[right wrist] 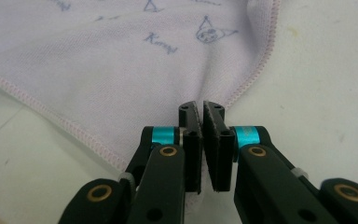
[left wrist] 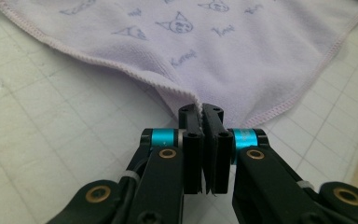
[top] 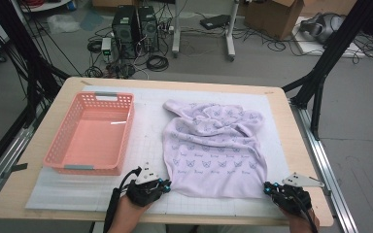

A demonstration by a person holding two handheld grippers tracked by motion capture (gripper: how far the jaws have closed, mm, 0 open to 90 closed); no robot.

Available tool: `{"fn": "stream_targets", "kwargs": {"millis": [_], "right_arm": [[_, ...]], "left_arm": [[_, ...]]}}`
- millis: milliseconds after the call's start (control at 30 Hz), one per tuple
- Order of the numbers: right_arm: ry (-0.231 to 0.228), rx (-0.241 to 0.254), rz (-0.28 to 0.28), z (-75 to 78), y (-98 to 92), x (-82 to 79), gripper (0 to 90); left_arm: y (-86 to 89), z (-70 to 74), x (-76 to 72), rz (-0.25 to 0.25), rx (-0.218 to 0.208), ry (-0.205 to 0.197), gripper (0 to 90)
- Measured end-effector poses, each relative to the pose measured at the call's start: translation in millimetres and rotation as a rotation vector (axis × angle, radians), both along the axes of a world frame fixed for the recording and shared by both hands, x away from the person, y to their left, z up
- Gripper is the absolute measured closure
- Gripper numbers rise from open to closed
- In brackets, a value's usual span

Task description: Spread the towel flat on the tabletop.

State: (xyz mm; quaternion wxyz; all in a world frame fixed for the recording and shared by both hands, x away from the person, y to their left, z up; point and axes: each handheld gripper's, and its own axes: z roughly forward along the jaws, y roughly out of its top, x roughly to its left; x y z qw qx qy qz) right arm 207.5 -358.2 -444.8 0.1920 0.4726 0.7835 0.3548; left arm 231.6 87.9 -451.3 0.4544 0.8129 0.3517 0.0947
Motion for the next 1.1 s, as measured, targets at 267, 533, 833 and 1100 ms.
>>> {"fn": "stream_targets", "kwargs": {"millis": [267, 533, 833, 1100], "right_arm": [[0.013, -0.002, 0.022, 3.9, -7.1, -21.4, 86.2], [0.002, 0.03, 0.079, 13.7, -9.0, -56.3, 86.2], [0.073, -0.016, 0.137, 8.8, -6.5, -88.5, 82.4], [-0.01, 0.0, 0.032, 10.2, -5.9, -64.6, 64.7]], "left_arm": [[19.1, 3.9, -23.1, 0.003, -0.046, 0.024, 86.7], [41.8, 10.7, -59.0, -0.032, -0.092, 0.027, 86.8], [42.6, -1.7, -84.8, -0.09, -0.053, 0.02, 65.6], [36.7, 7.2, -44.6, 0.016, -0.071, -0.096, 44.7]]}}
